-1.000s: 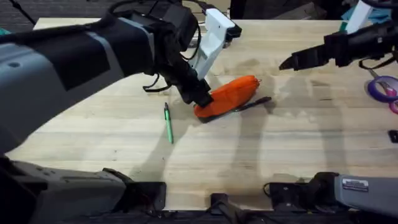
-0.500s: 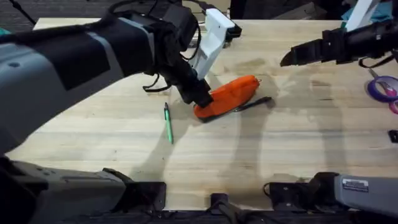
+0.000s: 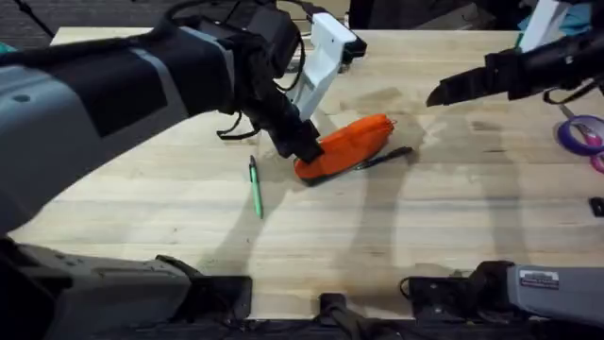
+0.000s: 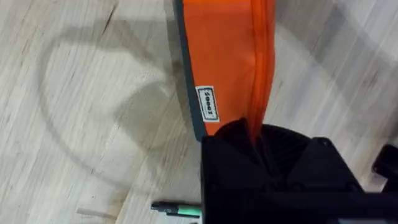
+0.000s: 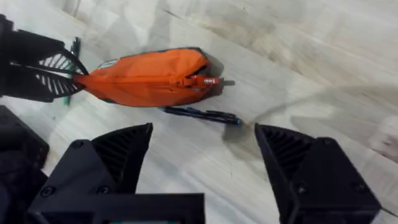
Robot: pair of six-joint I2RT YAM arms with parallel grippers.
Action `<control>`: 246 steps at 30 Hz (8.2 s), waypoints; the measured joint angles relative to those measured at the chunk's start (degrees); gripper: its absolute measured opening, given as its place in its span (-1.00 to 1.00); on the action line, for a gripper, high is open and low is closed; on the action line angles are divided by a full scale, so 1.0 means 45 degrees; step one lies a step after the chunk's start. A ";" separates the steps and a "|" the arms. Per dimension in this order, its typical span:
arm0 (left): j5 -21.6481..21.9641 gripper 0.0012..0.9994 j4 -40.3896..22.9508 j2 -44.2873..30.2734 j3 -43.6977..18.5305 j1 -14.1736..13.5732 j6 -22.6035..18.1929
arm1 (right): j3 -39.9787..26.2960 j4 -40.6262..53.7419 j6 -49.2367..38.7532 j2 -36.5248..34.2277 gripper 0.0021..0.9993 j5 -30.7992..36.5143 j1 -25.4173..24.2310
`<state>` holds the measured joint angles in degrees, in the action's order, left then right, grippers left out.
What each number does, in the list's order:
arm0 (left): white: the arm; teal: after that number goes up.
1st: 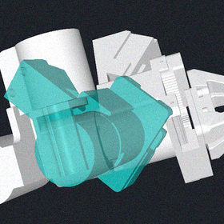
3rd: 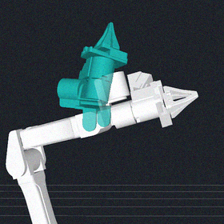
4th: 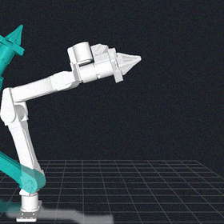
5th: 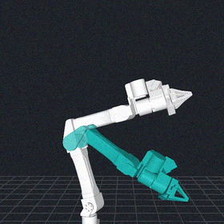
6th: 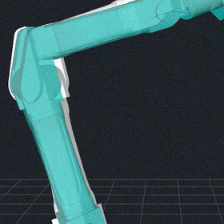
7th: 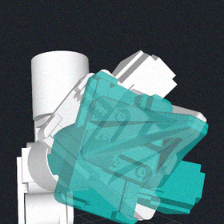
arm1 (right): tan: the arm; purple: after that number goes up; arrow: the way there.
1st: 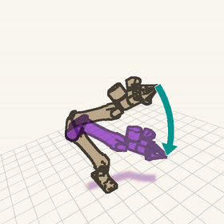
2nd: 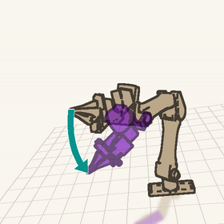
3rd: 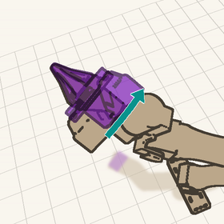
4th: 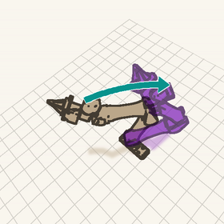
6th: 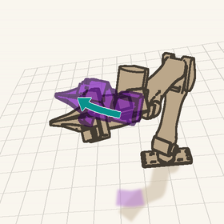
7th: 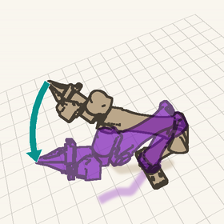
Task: Unzip the bag, pick up the pens from the table one at a time and place them inside, then zip the bag closed.
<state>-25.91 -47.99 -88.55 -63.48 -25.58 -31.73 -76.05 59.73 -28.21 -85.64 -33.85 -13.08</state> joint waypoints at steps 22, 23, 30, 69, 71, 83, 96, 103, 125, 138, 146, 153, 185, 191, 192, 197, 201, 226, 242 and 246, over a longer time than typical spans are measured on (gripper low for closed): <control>0.0000 -0.92 0.0000 -0.0001 0.0000 0.0000 -0.0004 | 0.0000 -0.0122 -0.1572 -0.3276 1.00 -0.2372 0.0000; 0.0000 -0.92 0.0000 -0.0005 0.0000 0.0000 0.0000 | 0.0000 -0.0147 -0.1612 -0.3328 1.00 -0.2434 0.0000; 0.0000 -0.92 0.0000 0.0000 0.0000 0.0000 0.0000 | 0.0000 -0.0413 -0.1743 -0.3643 0.99 -0.2603 0.0029; 0.0044 -0.92 0.0044 -0.0003 0.0000 0.0000 0.0000 | 0.0000 -0.1657 -0.1751 -0.5144 0.48 -0.2690 0.1559; 0.0044 -0.92 0.0049 -0.0005 0.0000 0.0000 -0.0005 | 0.0000 -0.1652 -0.1743 -0.5149 0.32 -0.2763 0.1559; 0.0052 -0.92 0.0097 -0.0005 0.0000 0.0000 -0.0001 | 0.0000 -0.1433 -0.1754 -0.5149 -0.70 -0.3145 0.1598; 0.0049 -0.92 0.0049 -0.0005 0.0000 0.0000 0.0000 | -0.0010 -0.1150 -0.1747 -0.5149 -0.94 -0.3100 0.1559; 0.0053 -0.92 0.0044 -0.0005 0.0000 0.0000 -0.0001 | -0.0257 -0.0867 -0.1743 -0.5087 -0.94 -0.3080 0.1559; 0.0058 -0.92 0.0049 0.0000 0.0000 0.0000 -0.0003 | -0.0432 -0.0668 -0.1738 -0.3935 -0.94 -0.3113 0.3030; 0.0102 -0.92 0.0049 0.0000 0.0000 0.0000 0.0000 | -0.0432 -0.2215 -0.0920 -0.3935 -0.94 -0.3172 0.6196; 0.0110 -0.92 0.0049 -0.0001 0.0000 0.0000 -0.0003 | -0.0432 -0.3029 -0.0155 -0.3935 -0.94 -0.3181 0.7626; 0.0318 -0.92 -0.0053 -0.0005 0.0000 0.0072 0.0000 | -0.0432 -0.3476 0.0289 -0.3935 -0.94 -0.3086 0.8168; 0.0340 -0.92 -0.0136 0.0073 0.0000 0.0073 -0.0180 | -0.0736 -0.1168 -0.0816 -0.2294 0.99 -0.2436 0.6647; 0.0345 -0.92 -0.0078 0.0073 0.0000 0.0073 -0.0180 | -0.0782 -0.0912 -0.1575 -0.1212 0.99 -0.2169 0.5801; 0.0345 -0.92 -0.0076 0.0073 0.0000 0.0073 -0.0180 | -0.0782 -0.0881 -0.1647 -0.1045 0.99 -0.2067 0.5663; 0.0340 -0.62 -0.0019 0.0068 0.0000 0.0073 -0.0199 | -0.0782 -0.0540 -0.2337 -0.0194 0.99 -0.1563 0.5080; 0.0325 0.66 0.0238 0.0073 0.0000 0.0073 -0.0180 | -0.0787 -0.0352 -0.2865 0.0455 0.99 -0.0768 0.4945; 0.0379 0.99 0.0020 0.1114 -0.0029 0.0078 -0.0136 | -0.0825 -0.0302 -0.5433 0.1699 0.99 0.1579 0.4949; 0.0389 0.99 -0.1572 0.3955 -0.0097 0.1621 -0.0141 | -0.1647 -0.0852 -0.9722 0.1699 0.99 0.1651 0.5998; 0.0388 0.99 -0.1729 0.4416 -0.0097 0.1671 -0.0141 | -0.1656 -0.1031 -1.1099 0.1631 0.99 0.1661 0.6416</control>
<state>-24.16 -55.77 -68.68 -63.92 -18.06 -32.36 -83.50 55.09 -78.16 -78.30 -26.37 15.79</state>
